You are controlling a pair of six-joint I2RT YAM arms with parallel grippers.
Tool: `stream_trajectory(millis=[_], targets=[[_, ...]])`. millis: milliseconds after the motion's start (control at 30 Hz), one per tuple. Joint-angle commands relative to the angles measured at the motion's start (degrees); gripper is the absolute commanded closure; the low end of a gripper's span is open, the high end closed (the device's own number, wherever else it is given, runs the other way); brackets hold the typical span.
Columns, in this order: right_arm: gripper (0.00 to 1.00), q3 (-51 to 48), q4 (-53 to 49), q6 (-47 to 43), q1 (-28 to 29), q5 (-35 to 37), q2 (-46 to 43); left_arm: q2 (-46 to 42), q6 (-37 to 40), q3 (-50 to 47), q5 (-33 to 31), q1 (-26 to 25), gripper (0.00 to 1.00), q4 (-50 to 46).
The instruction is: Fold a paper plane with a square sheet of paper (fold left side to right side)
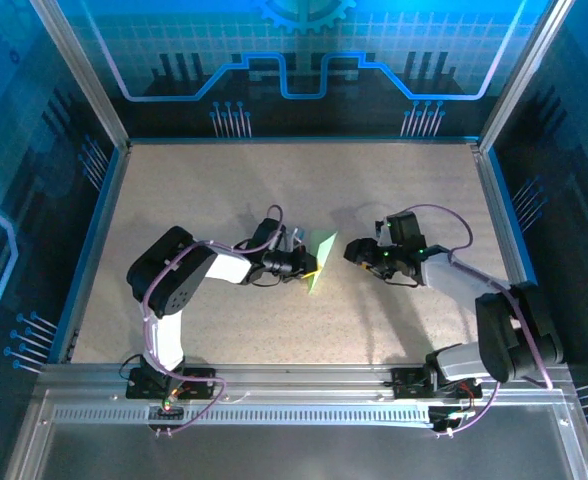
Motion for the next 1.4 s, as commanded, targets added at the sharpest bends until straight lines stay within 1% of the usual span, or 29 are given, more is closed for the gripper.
stream_trajectory(millis=[0, 200, 500, 767, 1100, 1367], targets=[[0.38, 2.5, 4.9, 1.4, 2.0, -0.2, 2.9, 0.7, -4.3, -2.5, 1.8, 0.5, 1.00, 10.2], [0.40, 4.3, 10.9, 3.3, 3.9, -0.7, 7.9, 1.2, -7.5, -5.8, 1.9, 1.3, 1.00, 18.9], [0.44, 7.6, 15.5, 4.9, 5.1, -0.9, 13.9, 3.6, -11.3, -8.3, 2.3, 2.7, 1.00, 25.7], [0.47, 9.1, 19.2, 6.6, 5.6, -1.5, 18.1, 4.2, -11.8, -8.4, 2.3, 2.9, 1.00, 26.1], [0.51, 11.6, 20.5, 7.3, 6.3, -1.9, 22.7, 4.9, -12.7, -8.7, 2.4, 3.2, 1.00, 27.6], [0.52, 11.9, 20.8, 8.1, 6.8, -1.6, 24.9, 5.7, -13.7, -9.3, 2.1, 3.5, 1.00, 29.9]])
